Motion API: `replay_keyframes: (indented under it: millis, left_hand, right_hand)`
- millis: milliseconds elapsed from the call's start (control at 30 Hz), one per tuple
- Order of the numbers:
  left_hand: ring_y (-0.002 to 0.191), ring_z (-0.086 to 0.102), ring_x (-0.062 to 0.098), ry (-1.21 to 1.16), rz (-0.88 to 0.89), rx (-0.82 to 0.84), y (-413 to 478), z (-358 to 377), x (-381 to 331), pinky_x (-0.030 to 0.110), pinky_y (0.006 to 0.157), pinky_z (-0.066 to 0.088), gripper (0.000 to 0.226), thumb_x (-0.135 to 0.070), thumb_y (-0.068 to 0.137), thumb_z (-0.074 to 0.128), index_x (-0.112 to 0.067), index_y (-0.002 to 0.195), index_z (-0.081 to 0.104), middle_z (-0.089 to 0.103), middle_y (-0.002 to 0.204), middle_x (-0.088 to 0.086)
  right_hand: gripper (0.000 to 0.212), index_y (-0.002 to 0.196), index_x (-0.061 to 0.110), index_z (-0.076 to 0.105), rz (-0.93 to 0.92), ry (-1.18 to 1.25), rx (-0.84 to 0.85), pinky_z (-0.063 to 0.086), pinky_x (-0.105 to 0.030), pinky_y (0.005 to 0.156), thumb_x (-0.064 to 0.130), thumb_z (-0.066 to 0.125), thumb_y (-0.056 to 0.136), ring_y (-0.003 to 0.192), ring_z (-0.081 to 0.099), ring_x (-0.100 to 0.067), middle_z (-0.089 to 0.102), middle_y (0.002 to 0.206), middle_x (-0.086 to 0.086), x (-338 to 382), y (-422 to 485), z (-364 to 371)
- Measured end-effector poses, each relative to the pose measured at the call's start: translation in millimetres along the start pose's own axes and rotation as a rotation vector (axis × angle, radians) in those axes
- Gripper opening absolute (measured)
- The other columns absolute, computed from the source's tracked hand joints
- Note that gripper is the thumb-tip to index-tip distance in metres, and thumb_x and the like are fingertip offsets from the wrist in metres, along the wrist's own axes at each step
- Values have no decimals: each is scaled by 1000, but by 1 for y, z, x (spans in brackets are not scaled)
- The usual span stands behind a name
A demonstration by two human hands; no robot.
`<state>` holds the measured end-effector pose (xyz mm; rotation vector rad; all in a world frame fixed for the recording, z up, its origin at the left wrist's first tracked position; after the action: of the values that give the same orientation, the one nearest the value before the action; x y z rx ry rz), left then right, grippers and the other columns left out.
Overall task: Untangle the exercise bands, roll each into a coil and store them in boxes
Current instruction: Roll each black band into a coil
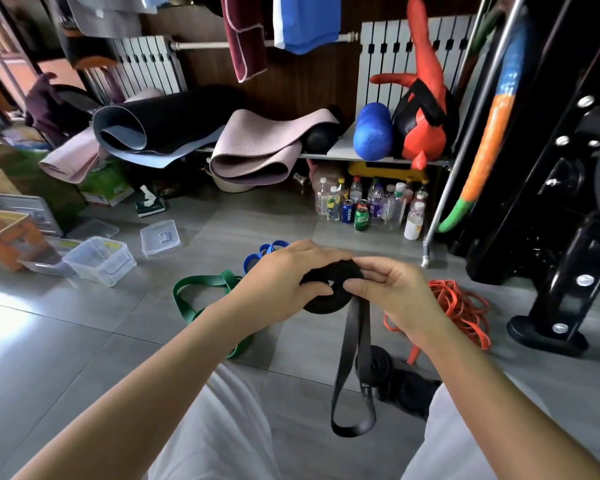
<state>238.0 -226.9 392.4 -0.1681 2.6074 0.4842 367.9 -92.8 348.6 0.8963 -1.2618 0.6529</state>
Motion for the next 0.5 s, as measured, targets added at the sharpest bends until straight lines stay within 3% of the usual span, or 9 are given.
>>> replay_keyframes:
  millis: [133,233,367,500]
  left_hand:
    - [99,52,2,-167,-70,-176,-5,8,6,24,88,46,52,-25,78,64,-53,118,48,58,102,-16]
    - [99,53,0,-295,-126,-310,-5,15,6,16,84,46,52,-26,75,64,-57,114,51,58,101,-20]
    - [104,58,8,-509,-200,-474,-2,25,0,32,91,51,58,-22,71,69,-63,108,54,60,107,-24]
    - [108,57,6,-541,-207,-395,-3,30,-2,39,89,54,56,-12,76,72,-54,107,51,59,108,-29]
  right_hand:
    - [34,93,17,67,-6,39,15,52,-14,69,-9,66,72,82,70,-7,74,83,8,5,-3,-1]
    - [37,94,16,66,-3,80,-12,49,-9,57,-15,62,75,71,69,-3,74,78,9,6,-4,0]
    - [33,91,18,66,-7,67,-77,51,-12,65,-11,65,75,77,70,-3,74,79,10,3,-3,1]
    - [31,89,23,68,-10,-28,-70,51,-10,63,-5,68,77,78,70,-4,74,82,11,2,0,-6]
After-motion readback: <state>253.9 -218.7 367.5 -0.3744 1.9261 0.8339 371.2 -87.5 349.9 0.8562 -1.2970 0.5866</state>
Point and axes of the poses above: each hand's wrist, its own y-axis towards the middle knuckle, its own z-axis out of the palm, x = y × z, the point moved 1 cm from there along y, towards the middle knuckle
